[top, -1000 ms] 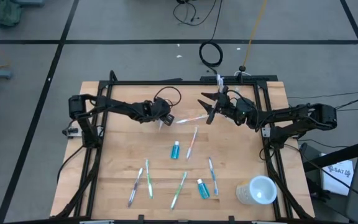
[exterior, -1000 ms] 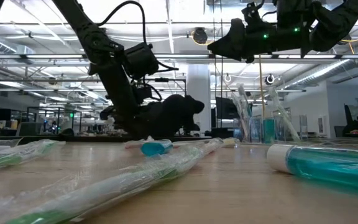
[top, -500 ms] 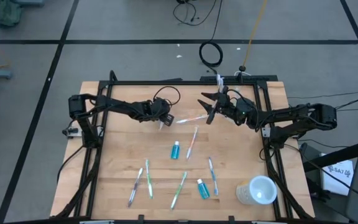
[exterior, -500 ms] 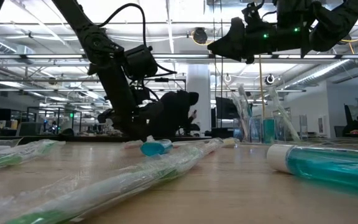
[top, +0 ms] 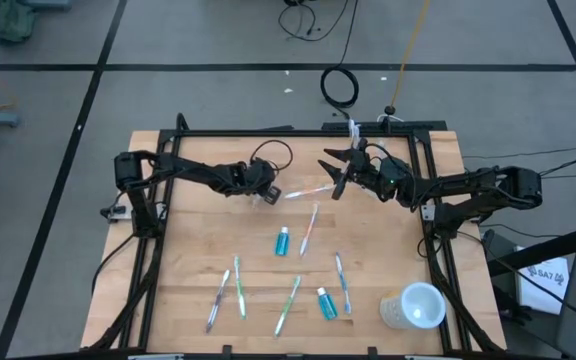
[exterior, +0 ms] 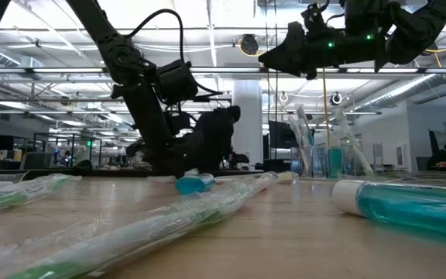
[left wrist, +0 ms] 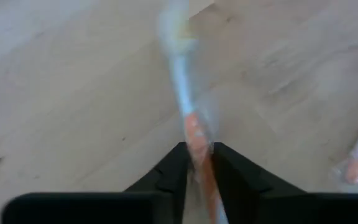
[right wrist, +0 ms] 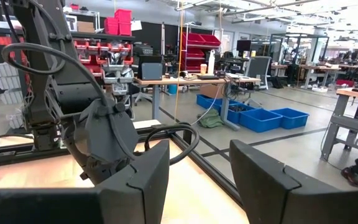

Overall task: Pick & Place toothbrushing station
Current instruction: Put the top left orange toothbrush into the transparent organizer

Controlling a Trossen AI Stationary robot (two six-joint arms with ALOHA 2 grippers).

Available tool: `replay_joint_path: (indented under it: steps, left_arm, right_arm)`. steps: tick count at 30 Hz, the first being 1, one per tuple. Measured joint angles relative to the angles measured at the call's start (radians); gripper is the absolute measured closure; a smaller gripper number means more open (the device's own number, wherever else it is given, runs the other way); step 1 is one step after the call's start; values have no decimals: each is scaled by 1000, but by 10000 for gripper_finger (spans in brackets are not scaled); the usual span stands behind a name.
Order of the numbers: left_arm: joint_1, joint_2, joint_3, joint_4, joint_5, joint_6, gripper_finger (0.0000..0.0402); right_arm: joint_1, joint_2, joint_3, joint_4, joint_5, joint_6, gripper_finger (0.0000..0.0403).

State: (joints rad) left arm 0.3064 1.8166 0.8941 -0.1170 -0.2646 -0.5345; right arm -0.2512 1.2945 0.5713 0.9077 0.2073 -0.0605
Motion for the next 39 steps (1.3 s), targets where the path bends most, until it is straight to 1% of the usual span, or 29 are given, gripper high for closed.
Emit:
replay_joint_path:
  steps: [3,5,6,11,14,16,20,23,25,27,29,31,35,39]
  left_arm:
    - [-10,-18,-1,11,19,17,372]
    - [-17,-30,-2,16,23,27,389]
    - [-20,-39,-2,15,21,35,391]
    - [-45,-123,-2,14,9,58,377]
    - [-73,-202,-2,16,-11,80,391]
    - [-97,-255,-2,25,-46,96,394]
    - [-163,-347,-2,29,-136,128,382]
    - [-215,-400,-2,50,-186,161,387]
    - [-249,-422,-2,89,-212,195,395]
    - [-281,-433,-2,136,-235,232,394]
    - [-309,-436,-2,197,-236,274,386]
    - [-333,-436,-2,253,-233,305,385]
    - [-381,-437,-1,354,-233,387,396]
    - [-416,-437,-1,431,-233,434,385]
  right_arm:
    - [0,0,0,0,0,0,243]
    - [0,0,0,0,0,0,243]
    - [0,0,0,0,0,0,243]
    - [0,0,0,0,0,0,243]
    - [0,0,0,-4,0,0,243]
    - [0,0,0,-9,0,0,243]
    - [1,0,0,-20,0,1,243]
    - [1,0,0,-20,-6,58,243]
    - [0,0,1,-14,-62,107,243]
    - [0,0,1,-3,-167,127,243]
    - [6,0,1,19,-271,128,243]
    - [21,0,1,43,-327,134,243]
    - [55,0,1,70,-339,181,243]
    - [85,0,1,105,-336,188,243]
